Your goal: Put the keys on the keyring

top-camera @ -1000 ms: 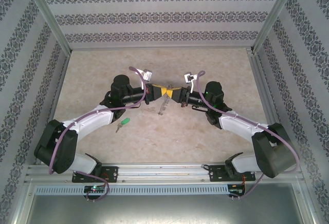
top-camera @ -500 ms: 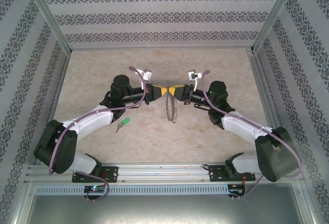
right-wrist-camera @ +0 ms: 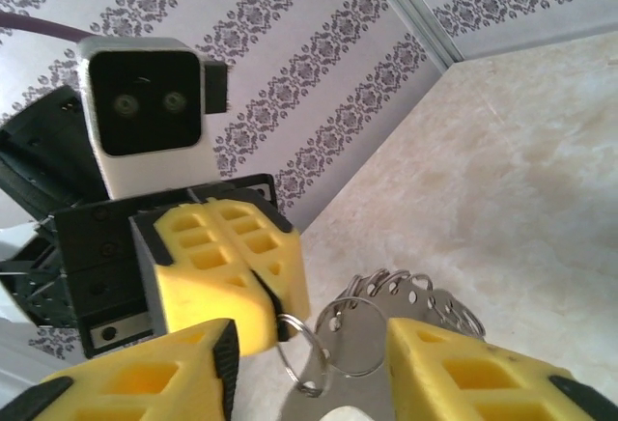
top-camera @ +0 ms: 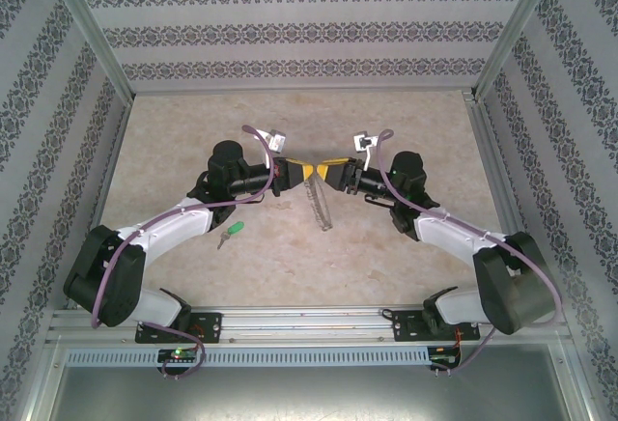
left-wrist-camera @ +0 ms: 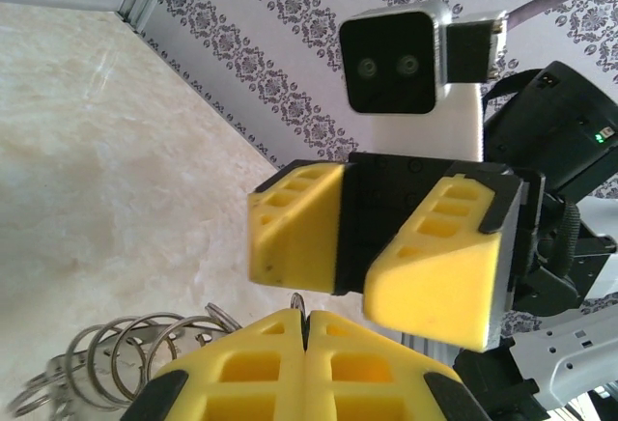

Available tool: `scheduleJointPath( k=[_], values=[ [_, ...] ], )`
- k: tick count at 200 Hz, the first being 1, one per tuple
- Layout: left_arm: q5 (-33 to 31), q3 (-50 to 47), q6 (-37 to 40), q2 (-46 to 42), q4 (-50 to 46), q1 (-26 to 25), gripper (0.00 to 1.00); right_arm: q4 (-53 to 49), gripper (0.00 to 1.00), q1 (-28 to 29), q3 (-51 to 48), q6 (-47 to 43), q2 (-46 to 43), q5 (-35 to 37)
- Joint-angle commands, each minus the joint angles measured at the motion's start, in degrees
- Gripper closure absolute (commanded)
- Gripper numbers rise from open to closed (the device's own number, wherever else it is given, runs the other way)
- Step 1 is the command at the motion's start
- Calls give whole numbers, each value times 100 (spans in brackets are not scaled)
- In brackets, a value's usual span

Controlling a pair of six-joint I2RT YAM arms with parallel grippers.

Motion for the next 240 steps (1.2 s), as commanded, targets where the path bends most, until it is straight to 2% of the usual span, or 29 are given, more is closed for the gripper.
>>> scheduleJointPath(
  k=[1, 34, 63, 152, 173, 177, 190, 204, 218, 240],
  values=[
    [136, 70, -42, -213, 203, -50, 100, 343, 53, 62, 6, 49, 94, -74],
    [125, 68, -43, -205, 202, -51, 100, 505, 56, 110, 32, 112, 158, -185],
    [137, 66, -43, -185, 222, -50, 100, 516, 64, 167, 98, 103, 187, -276],
    [80, 43, -33, -212, 199, -51, 100, 435, 100, 130, -23, -34, 118, -335],
    [-62, 43, -18, -279, 48, -49, 100, 437, 100, 55, -111, -92, 52, -335],
    [-104, 43, 5, -293, -1, -49, 94, 437, 100, 39, -123, -121, 34, -335],
    [-264, -18, 94, -426, -151, -49, 61, 419, 100, -14, -166, -197, -19, -367],
    [-481, -131, 154, -586, -249, -45, 39, 419, 100, -77, -203, -278, -79, -420],
    [-622, -229, 173, -723, -295, -40, 29, 419, 100, -109, -231, -330, -120, -447],
    [-716, -235, 154, -832, -464, -40, 25, 443, 100, -127, -224, -320, -126, -468]
  ],
)
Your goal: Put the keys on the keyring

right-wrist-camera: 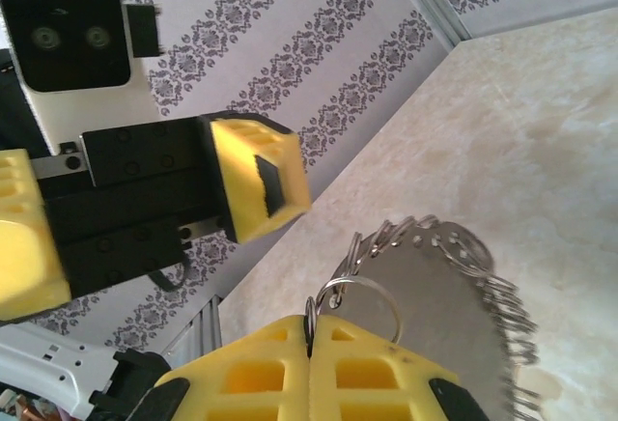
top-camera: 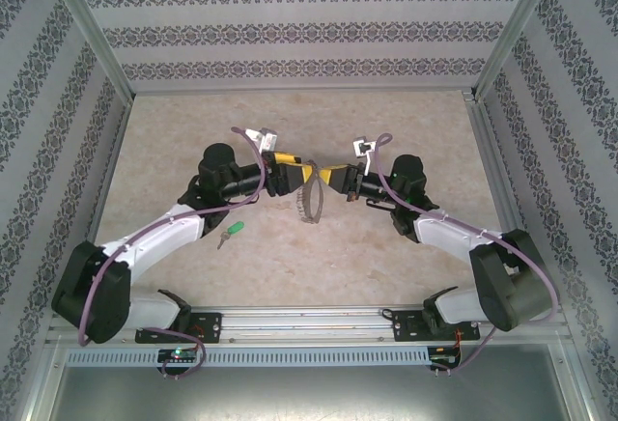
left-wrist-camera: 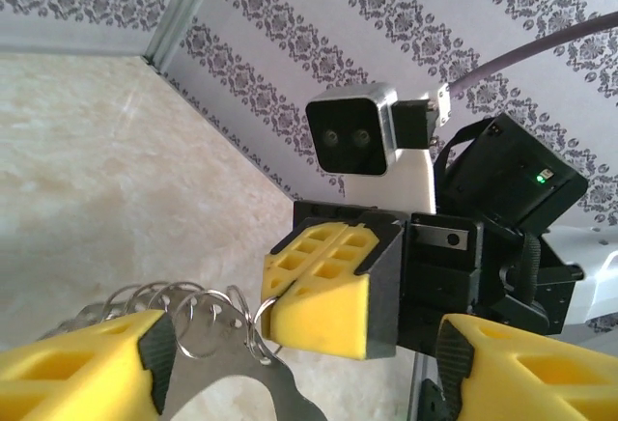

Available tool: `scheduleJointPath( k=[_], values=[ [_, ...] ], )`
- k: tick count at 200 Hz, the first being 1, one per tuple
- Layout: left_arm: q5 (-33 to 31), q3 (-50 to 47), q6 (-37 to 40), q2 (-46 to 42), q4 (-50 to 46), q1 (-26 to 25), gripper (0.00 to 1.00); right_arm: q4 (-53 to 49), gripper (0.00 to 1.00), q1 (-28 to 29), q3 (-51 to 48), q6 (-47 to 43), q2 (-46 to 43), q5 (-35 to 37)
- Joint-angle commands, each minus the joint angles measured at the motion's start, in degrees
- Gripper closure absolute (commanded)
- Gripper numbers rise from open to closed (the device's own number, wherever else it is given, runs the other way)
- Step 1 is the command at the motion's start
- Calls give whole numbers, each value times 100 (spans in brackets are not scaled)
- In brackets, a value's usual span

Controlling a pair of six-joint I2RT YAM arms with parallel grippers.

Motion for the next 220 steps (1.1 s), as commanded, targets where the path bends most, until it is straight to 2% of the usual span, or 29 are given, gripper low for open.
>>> scheduleJointPath(
  k=[1, 36, 70, 108, 159, 197, 220],
  values=[
    [-224, -48, 98, -163, -250, -36, 25, 254, 100, -49, -5, -188, -184, -166],
    [-118, 99, -46, -167, -469, -31, 29, 253, 100, -73, 73, -96, -313, -137],
    [159, 163, -526, -108, -201, -27, 39, 132, 100, -71, 253, -30, -445, 5],
    [257, 388, -707, -108, -87, -28, 47, 324, 100, -49, 401, 178, -405, 100],
    [107, 418, -927, -72, 298, 15, 59, 828, 100, 96, 593, 287, -262, 331],
    [133, 359, -1279, 197, 929, 144, 60, 1132, 100, 110, 1006, 528, 122, 301],
    [139, 371, -1433, 266, 1193, 214, 57, 1172, 100, 110, 1229, 603, 316, 284]
  ],
)
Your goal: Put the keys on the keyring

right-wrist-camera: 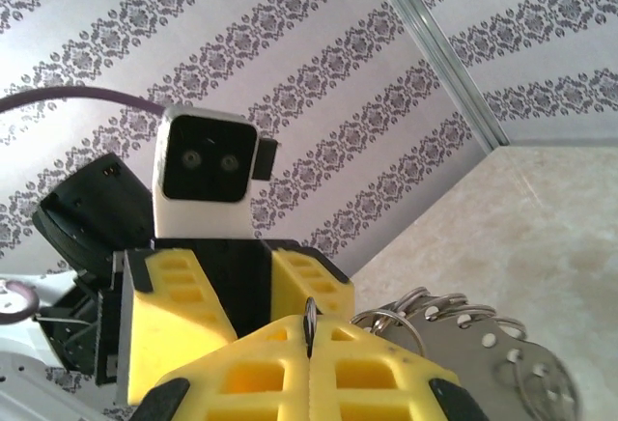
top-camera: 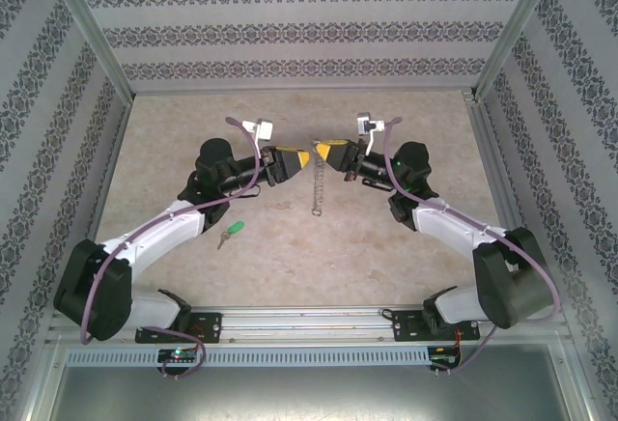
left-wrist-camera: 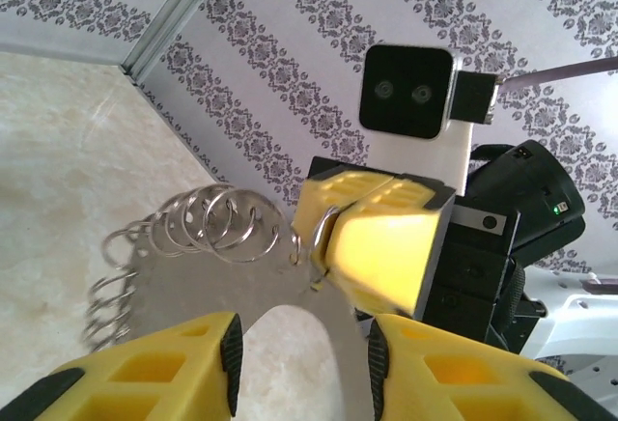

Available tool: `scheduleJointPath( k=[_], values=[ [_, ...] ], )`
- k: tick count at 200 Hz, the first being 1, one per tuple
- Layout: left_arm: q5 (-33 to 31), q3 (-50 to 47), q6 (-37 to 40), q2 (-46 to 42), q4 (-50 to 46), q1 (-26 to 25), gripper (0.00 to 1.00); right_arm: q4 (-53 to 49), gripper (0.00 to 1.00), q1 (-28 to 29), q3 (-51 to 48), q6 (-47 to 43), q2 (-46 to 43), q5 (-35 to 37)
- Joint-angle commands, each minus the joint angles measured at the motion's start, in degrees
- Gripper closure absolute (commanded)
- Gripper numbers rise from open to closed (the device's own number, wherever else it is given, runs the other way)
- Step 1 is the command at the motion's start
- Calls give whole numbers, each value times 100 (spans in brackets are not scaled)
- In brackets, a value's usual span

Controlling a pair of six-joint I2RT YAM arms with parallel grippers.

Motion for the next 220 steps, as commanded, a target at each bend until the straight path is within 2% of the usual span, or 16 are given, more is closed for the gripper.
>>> scheduleJointPath(
  k=[1, 43, 113, 141, 220],
  values=[
    [64, 107, -303, 39, 734, 118, 57, 546, 100, 57, 345, 149, 165, 34],
    [38, 218, -277, 75, 725, 209, 55, 859, 100, 19, 482, 300, 526, 50],
    [160, 298, -487, 466, 1111, 386, 61, 2231, 100, -2, 700, 1346, 1591, -95],
    [52, 130, -638, 536, 1368, 521, 62, 2273, 100, 14, 721, 1400, 1669, -108],
    [293, 100, -1086, 843, 1946, 574, 65, 2152, 100, 77, 715, 1308, 1577, -153]
  ],
)
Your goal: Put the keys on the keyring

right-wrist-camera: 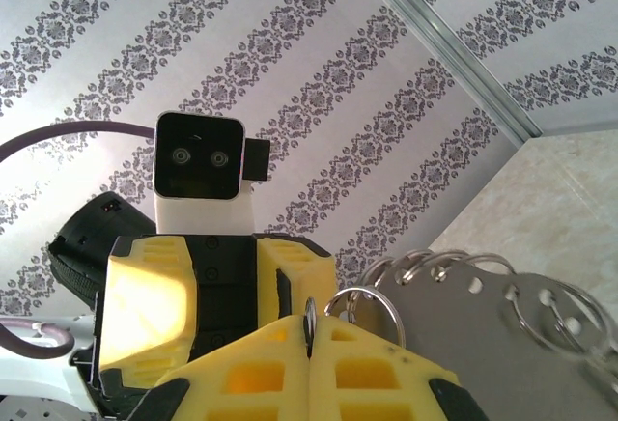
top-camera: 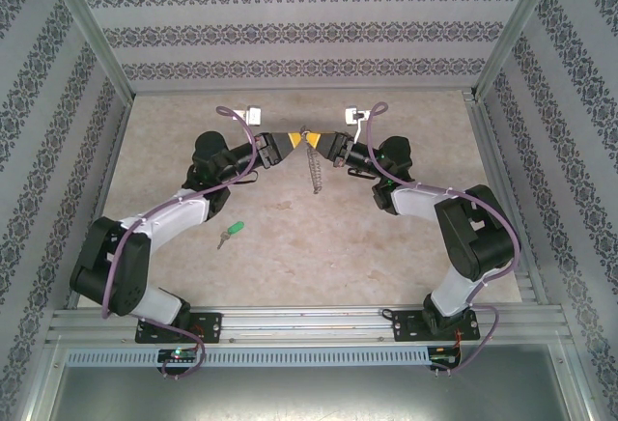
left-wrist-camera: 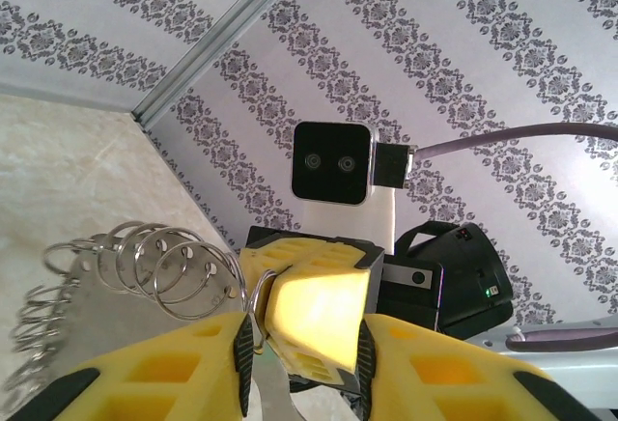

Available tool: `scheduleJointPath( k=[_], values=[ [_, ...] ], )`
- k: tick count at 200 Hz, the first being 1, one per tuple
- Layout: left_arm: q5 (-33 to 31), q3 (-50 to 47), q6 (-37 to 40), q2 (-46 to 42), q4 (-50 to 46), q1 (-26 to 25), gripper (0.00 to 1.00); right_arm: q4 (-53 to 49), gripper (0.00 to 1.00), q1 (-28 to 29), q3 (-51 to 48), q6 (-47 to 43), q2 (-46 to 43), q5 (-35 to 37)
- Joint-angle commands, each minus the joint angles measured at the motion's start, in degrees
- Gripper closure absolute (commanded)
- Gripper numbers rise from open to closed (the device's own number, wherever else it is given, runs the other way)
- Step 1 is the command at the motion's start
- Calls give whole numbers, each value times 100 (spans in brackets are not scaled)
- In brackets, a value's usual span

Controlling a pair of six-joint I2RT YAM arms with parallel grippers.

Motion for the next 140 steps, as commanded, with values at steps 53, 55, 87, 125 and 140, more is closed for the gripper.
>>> scheduleJointPath(
  k=[53, 55, 87, 125, 140],
  values=[
    [235, 2, -567, 245, 959, 61, 67, 349, 100, 140, 191, 1, -174, -98],
    [239, 2, -570, 241, 965, 62, 67, 351, 100, 145, 196, 1, -177, -98],
    [193, -84, -546, 224, 964, 62, 66, 312, 100, 157, 147, -36, -237, -81],
    [144, -103, -364, 123, 703, 53, 65, 222, 100, 174, 162, -93, -283, -55],
    [102, -129, -268, 47, 588, 61, 64, 193, 100, 182, 152, -110, -292, -46]
  ],
)
